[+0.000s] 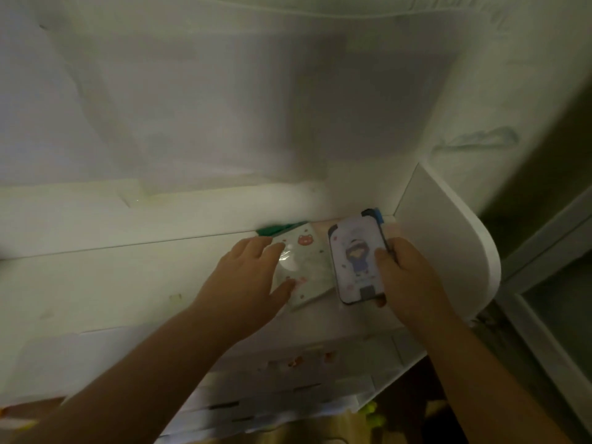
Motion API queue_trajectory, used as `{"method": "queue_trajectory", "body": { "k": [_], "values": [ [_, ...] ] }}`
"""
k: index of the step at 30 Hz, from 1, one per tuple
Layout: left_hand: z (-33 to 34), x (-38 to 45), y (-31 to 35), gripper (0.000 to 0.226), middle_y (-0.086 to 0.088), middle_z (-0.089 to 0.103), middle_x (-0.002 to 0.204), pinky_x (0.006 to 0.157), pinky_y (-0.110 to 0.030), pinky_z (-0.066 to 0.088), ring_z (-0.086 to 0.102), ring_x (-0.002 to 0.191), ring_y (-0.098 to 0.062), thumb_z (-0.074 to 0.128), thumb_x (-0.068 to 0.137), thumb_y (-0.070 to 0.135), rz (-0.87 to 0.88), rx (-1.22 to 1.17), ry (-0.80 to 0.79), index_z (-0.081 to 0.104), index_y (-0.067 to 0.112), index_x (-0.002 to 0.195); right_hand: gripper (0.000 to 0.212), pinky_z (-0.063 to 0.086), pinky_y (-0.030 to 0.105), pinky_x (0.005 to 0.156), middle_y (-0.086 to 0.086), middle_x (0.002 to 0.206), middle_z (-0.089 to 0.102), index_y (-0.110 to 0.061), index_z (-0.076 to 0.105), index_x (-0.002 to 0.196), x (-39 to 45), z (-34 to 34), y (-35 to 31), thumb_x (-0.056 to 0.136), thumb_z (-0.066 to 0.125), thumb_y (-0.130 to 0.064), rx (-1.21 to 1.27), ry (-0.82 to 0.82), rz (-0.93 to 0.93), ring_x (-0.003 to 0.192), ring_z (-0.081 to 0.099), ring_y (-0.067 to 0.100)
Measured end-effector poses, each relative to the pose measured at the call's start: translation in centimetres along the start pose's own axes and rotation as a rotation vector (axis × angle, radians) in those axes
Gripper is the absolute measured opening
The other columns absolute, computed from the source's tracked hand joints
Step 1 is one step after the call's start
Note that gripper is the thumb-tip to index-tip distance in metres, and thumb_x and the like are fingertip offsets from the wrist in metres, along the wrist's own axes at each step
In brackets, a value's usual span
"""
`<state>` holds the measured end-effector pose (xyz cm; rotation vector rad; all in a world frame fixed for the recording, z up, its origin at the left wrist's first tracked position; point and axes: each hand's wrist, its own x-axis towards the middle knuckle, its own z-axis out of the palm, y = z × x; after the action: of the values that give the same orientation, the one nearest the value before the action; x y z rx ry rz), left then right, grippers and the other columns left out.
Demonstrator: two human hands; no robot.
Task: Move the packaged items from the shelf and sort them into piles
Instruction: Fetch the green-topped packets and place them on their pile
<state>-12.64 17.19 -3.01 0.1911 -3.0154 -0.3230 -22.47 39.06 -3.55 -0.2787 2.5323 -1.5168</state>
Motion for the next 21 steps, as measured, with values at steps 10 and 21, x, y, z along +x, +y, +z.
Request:
{"method": "queue_trajectory", "body": {
  "k": [10, 21],
  "values": [
    [3.8, 6.1, -0.5, 0.15, -0.008, 0.001, 0.165, 0.119, -0.052, 0.013, 0.002, 0.15, -0.032, 0.055, 0.034, 0.098, -0.142, 0.013, -0.377, -0.011, 0.036, 0.153, 0.014, 0.043, 0.012, 0.041, -0.001, 0.09, 0.066, -0.024, 0.056, 0.098, -3.0, -2.8, 0.4, 0.104, 0.043, -0.026, 0.207, 0.026, 0.012, 0.056, 0.062, -0.001],
    [3.2, 8.2, -1.1, 0.156, -0.007, 0.001, 0.163, 0.116, -0.055, 0.018, 0.007, 0.148, -0.036, 0.06, 0.026, 0.096, -0.111, 0.127, -0.468, -0.01, 0.037, 0.152, 0.013, 0.049, 0.018, 0.045, 0.0, 0.093, 0.068, -0.022, 0.056, 0.099, -3.3, -3.2, 1.0, 0.103, 0.044, -0.026, 0.217, -0.003, 0.007, 0.067, 0.066, 0.005]
  ]
}}
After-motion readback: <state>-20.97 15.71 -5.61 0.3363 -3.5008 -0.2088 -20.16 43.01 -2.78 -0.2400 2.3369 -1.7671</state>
